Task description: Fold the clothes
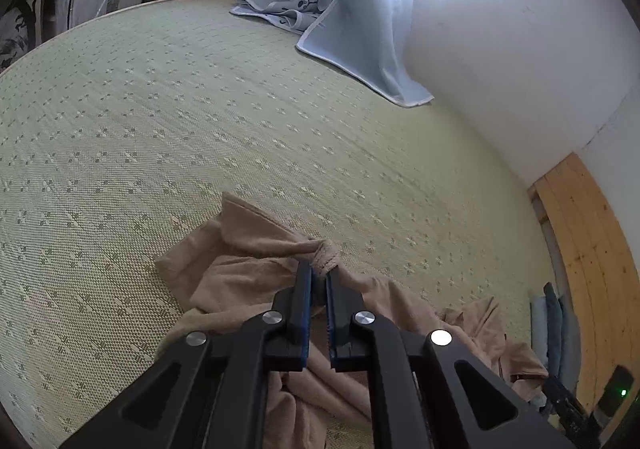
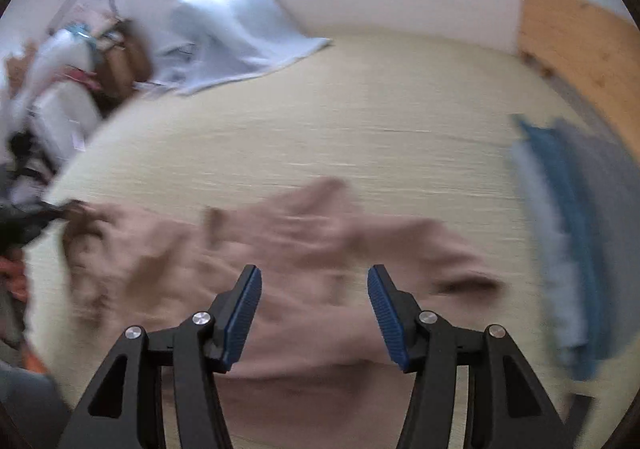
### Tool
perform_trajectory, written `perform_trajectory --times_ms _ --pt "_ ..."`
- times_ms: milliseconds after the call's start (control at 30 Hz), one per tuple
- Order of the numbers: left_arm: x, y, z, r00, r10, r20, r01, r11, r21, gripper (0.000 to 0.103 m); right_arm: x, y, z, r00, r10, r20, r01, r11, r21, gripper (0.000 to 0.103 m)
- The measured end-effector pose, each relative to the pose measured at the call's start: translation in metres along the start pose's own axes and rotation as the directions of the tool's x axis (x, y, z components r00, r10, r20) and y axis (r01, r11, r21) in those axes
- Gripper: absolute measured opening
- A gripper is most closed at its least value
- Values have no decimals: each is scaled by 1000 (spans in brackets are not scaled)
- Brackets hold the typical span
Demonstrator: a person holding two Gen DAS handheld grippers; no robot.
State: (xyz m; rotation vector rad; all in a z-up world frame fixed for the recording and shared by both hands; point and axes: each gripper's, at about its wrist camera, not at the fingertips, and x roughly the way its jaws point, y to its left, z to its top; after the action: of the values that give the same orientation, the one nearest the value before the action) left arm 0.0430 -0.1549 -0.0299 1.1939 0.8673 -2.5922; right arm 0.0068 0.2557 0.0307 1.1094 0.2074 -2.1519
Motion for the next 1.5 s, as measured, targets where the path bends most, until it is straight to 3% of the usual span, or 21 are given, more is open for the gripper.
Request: perform_trajectory --times_ms 100,367,700,800,900,933,1067,1200,1300,1500 --pt "-1 4 -2 1000 -3 -7 3 1000 10 5 28 29 4 994 98 -45 -100 994 -45 59" --pt "-11 26 10 1000 -3 18 4 1000 -28 5 84 70 11 981 163 -104 -174 979 -107 58" --pt "-24 50 17 1000 -1 25 2 999 -35 5 125 81 12 984 86 -158 -109 984 -139 56" --pt "-27 57 18 1000 7 26 -6 999 -40 5 129 88 12 984 72 -165 -100 981 -167 45" --pt "-29 63 20 999 16 28 -15 999 -46 5 126 94 12 985 78 -153 -109 974 -200 19" --pt "-29 64 20 999 16 28 -15 999 -47 5 124 97 12 985 90 -148 -121 969 -214 7" --pt "-31 69 20 999 17 27 -15 999 -51 5 102 111 9 980 165 -114 -191 941 -281 5" --pt "-34 67 18 1000 14 26 -13 999 -38 5 70 127 -3 940 320 -117 -341 865 -367 5" --pt "-34 64 16 1000 13 23 -12 999 -36 5 47 142 -21 877 443 -189 -479 761 -438 5" --pt "-32 56 13 1000 11 15 -10 999 -31 5 40 168 -71 781 456 -428 -624 608 -491 6"
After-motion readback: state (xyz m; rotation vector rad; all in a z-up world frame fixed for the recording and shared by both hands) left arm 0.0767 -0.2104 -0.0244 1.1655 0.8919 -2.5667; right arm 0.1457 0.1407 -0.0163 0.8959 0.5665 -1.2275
